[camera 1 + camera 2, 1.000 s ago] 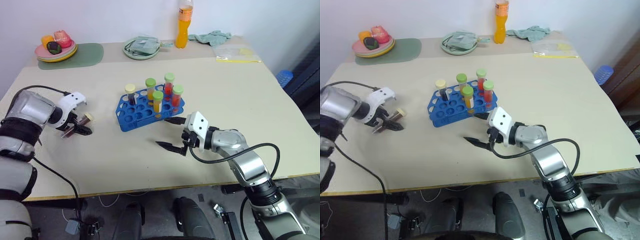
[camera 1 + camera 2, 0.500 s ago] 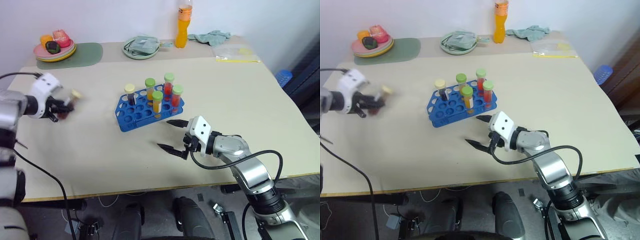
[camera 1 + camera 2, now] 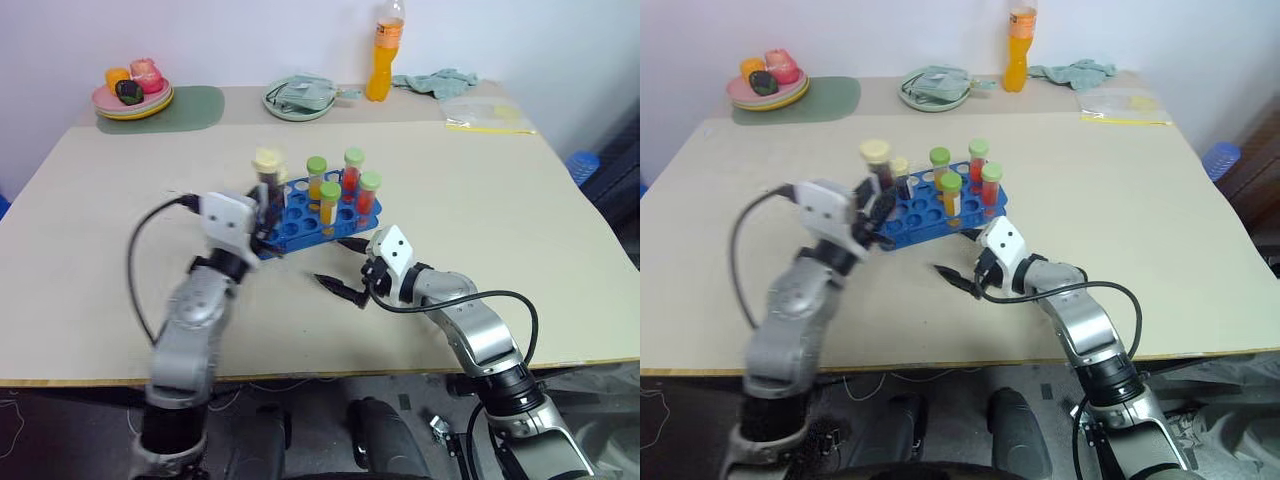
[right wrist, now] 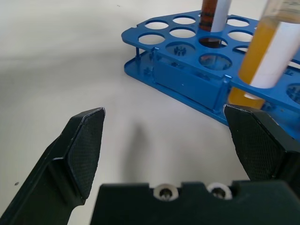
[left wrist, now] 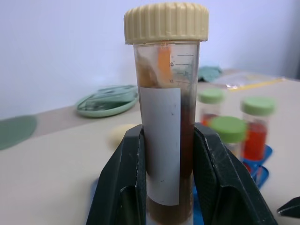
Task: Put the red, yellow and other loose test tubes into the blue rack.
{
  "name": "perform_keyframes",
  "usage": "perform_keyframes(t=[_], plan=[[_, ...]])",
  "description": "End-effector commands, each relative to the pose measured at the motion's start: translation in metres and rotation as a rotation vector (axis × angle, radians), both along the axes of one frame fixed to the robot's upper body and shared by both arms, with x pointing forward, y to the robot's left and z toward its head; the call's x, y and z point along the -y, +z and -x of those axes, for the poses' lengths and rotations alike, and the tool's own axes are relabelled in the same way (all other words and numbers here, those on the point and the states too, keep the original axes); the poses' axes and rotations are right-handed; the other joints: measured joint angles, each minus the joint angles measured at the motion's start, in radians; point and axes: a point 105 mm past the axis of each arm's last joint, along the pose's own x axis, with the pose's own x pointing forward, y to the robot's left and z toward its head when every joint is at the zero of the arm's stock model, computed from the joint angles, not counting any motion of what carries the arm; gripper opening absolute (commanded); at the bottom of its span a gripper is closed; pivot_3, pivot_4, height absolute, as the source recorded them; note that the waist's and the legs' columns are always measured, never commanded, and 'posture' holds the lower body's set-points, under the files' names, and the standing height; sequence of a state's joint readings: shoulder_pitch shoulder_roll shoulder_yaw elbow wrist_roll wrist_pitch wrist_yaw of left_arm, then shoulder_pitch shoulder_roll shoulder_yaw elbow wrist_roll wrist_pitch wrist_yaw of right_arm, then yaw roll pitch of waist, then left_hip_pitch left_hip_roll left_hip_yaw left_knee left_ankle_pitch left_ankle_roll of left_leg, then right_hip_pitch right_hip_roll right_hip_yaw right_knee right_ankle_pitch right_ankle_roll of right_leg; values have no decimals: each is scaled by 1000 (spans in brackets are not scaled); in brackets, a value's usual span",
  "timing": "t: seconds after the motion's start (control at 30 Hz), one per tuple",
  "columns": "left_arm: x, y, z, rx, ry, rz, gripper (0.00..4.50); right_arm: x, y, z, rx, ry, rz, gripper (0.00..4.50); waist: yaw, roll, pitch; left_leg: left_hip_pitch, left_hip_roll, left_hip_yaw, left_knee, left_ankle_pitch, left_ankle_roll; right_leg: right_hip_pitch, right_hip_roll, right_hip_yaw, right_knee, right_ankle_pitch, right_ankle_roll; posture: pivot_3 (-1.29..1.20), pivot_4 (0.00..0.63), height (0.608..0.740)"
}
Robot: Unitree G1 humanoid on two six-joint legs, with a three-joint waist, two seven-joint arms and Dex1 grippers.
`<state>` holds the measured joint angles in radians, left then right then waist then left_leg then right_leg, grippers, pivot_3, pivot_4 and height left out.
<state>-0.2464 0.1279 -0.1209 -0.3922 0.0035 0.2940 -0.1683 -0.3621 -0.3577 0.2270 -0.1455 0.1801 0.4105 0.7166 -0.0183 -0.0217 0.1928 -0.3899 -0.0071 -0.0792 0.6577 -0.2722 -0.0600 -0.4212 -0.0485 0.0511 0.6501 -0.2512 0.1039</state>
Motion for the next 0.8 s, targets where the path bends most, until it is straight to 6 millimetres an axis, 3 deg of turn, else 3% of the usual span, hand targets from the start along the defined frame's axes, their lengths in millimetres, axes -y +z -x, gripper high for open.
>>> perform_keyframes(t=[0.03, 0.33, 0.8], plan=[[7, 4, -9, 86, 71, -85, 879, 1, 14, -1, 35, 8, -24, 4500, -2, 0, 0, 0, 1, 0, 0, 0, 0, 0, 1, 0, 0, 0, 0, 0, 150, 740], [8, -12, -22, 23, 124, -125, 879, 9, 17, 1, 39, -31, -38, 4500, 5, 0, 0, -1, 1, 0, 0, 0, 0, 0, 1, 0, 0, 0, 0, 0, 150, 740], [13, -30, -27, -66, 48, -15, 879, 5, 17, 1, 39, -29, -46, 4500, 5, 0, 0, -1, 1, 0, 0, 0, 0, 0, 1, 0, -1, 0, 0, 0, 150, 740]])
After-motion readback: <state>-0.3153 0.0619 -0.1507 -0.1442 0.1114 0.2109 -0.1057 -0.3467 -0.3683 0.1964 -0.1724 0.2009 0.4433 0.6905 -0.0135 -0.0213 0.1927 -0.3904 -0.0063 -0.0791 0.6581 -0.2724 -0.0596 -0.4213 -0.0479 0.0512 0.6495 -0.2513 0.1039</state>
